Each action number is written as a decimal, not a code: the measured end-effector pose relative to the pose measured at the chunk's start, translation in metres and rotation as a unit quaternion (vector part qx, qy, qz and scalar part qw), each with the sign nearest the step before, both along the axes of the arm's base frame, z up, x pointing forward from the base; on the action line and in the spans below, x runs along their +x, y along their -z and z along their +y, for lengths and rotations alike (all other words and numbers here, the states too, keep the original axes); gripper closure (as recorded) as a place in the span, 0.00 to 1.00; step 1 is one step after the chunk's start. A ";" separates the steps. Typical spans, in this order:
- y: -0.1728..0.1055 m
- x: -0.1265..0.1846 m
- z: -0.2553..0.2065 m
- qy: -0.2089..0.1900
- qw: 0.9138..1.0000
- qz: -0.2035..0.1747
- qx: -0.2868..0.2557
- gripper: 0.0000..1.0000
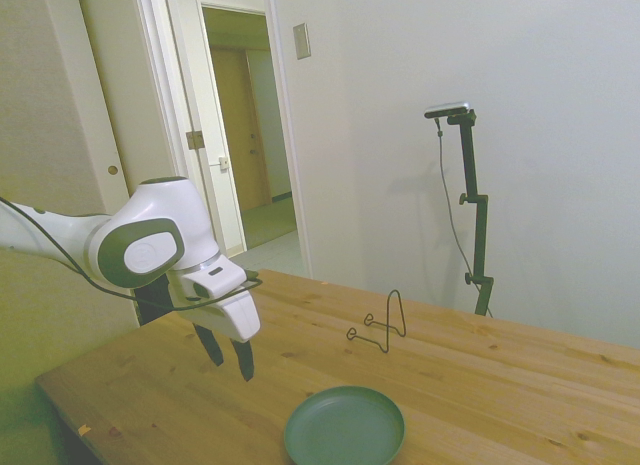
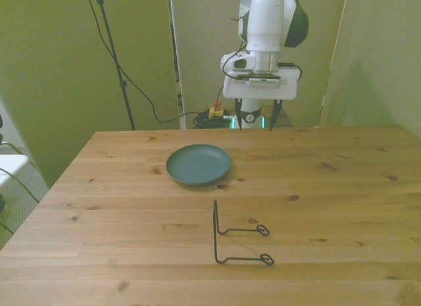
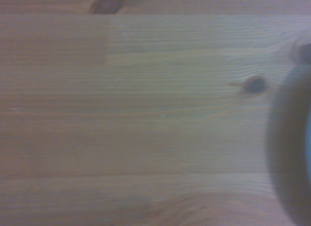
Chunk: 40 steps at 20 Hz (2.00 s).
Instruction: Load the plate
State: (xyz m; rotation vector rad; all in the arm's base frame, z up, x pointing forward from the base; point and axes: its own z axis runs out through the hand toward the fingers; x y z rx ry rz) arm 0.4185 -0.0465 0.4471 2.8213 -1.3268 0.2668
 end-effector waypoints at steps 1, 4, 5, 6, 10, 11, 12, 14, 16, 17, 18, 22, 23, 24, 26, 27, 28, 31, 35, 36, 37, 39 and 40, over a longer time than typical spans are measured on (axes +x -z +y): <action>-0.003 0.003 -0.013 0.008 1.000 -0.001 -0.007 0.00; -0.010 0.013 -0.057 0.030 0.999 0.002 -0.036 0.00; -0.012 0.015 -0.072 0.035 0.998 0.007 -0.051 0.00; -0.014 0.017 -0.088 0.040 0.997 0.011 -0.066 0.00; -0.021 0.020 -0.152 0.056 0.992 0.027 -0.109 0.00; -0.023 0.018 -0.167 0.060 0.991 0.030 -0.115 0.00; -0.023 0.015 -0.183 0.064 0.990 0.031 -0.118 0.00; -0.021 0.009 -0.211 0.070 0.990 0.026 -0.117 0.00; -0.014 0.004 -0.235 0.075 0.991 0.012 -0.110 0.00; -0.008 0.003 -0.243 0.079 0.992 0.004 -0.098 0.00; -0.002 0.002 -0.251 0.081 0.993 -0.004 -0.081 0.00; 0.028 0.003 -0.260 0.077 0.997 -0.014 0.002 0.00; 0.034 0.004 -0.259 0.075 0.997 -0.017 0.022 0.00; 0.040 0.005 -0.258 0.073 0.996 -0.017 0.040 0.00; 0.049 0.006 -0.256 0.069 0.995 -0.016 0.073 0.00; 0.050 0.007 -0.256 0.069 0.994 -0.016 0.086 0.00; 0.050 0.009 -0.256 0.069 0.993 -0.016 0.097 0.00; 0.055 0.016 -0.259 0.071 0.991 -0.020 0.115 0.00; 0.073 0.024 -0.262 0.066 0.990 -0.009 0.124 0.00; 0.077 0.025 -0.262 0.064 0.990 -0.005 0.125 0.00; 0.080 0.025 -0.262 0.062 0.990 -0.003 0.125 0.00; 0.083 0.026 -0.262 0.058 0.990 -0.002 0.127 0.00; 0.085 0.026 -0.262 0.056 0.990 -0.001 0.129 0.00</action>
